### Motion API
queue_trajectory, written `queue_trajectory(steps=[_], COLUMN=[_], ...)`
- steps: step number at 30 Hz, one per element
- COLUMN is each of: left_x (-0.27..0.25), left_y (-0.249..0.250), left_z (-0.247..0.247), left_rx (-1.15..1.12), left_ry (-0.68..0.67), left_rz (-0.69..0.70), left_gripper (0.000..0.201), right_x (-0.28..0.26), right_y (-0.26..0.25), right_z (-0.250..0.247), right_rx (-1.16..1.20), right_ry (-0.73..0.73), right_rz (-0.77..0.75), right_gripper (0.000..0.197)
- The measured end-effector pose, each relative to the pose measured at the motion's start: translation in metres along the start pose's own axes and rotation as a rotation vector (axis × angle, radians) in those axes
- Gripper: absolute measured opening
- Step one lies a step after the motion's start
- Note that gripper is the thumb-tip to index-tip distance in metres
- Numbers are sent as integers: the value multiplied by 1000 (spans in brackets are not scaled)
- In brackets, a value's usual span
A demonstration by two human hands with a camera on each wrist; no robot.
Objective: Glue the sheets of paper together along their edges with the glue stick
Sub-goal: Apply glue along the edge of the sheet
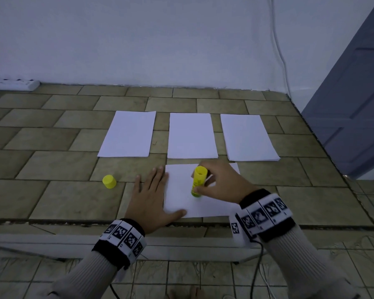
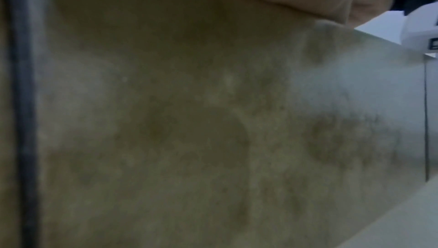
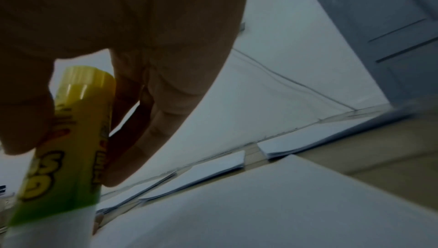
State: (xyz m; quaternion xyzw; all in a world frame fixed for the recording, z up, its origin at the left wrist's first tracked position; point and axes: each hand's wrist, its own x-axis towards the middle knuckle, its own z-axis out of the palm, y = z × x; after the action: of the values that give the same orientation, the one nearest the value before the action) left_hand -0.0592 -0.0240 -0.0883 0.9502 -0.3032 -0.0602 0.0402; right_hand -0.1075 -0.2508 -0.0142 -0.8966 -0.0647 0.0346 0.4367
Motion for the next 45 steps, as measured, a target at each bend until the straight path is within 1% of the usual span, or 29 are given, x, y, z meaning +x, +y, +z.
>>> queue_trajectory(steps=[3,5,11,15,19,25,29,32,35,40,42,45], left_x=[0,0,0,0,0,0,-1,-1,-2,-1,-1,-1], left_y=[1,1,1,0,0,0,1,1,2,3,2,2], left_z=[-1,-1,-2,0,1,0,-2,-3,-4,-5,-5,-4], left_rx=[0,2,-8,-10,-1,-21,-9,-6,7,18,20,21], left_ry=[-3,-11,-12,-5,2,7,-10,-13,-23,-34,-35,-42], left_rz=[1,-3,2,4,6,12,6,7,6,3,6,7], left_gripper=[131,130,131,130,128,128,130,132,133,133,133,133], right_x=[-24,-33,-37,-24,-1,37,41,23,-8,-60,-73,-83], right_y=[2,4,6,5,6,18,24,23,26,34,36,39], right_z=[-2,0,5,-1,-14,-26,-27,-28,-30,-34,-34,-33], right_rx=[61,53,15,-4,-11,-121,-117,-115,-35,46,18,-5], right_ry=[14,-3,-1,14,53,139,167,192,166,189,193,217], right_rz=[-13,-26,-47,-63,-14,22,38,23,-11,77,106,104], right_gripper=[20,19,19,17,11,15,16,15,13,14,18,22])
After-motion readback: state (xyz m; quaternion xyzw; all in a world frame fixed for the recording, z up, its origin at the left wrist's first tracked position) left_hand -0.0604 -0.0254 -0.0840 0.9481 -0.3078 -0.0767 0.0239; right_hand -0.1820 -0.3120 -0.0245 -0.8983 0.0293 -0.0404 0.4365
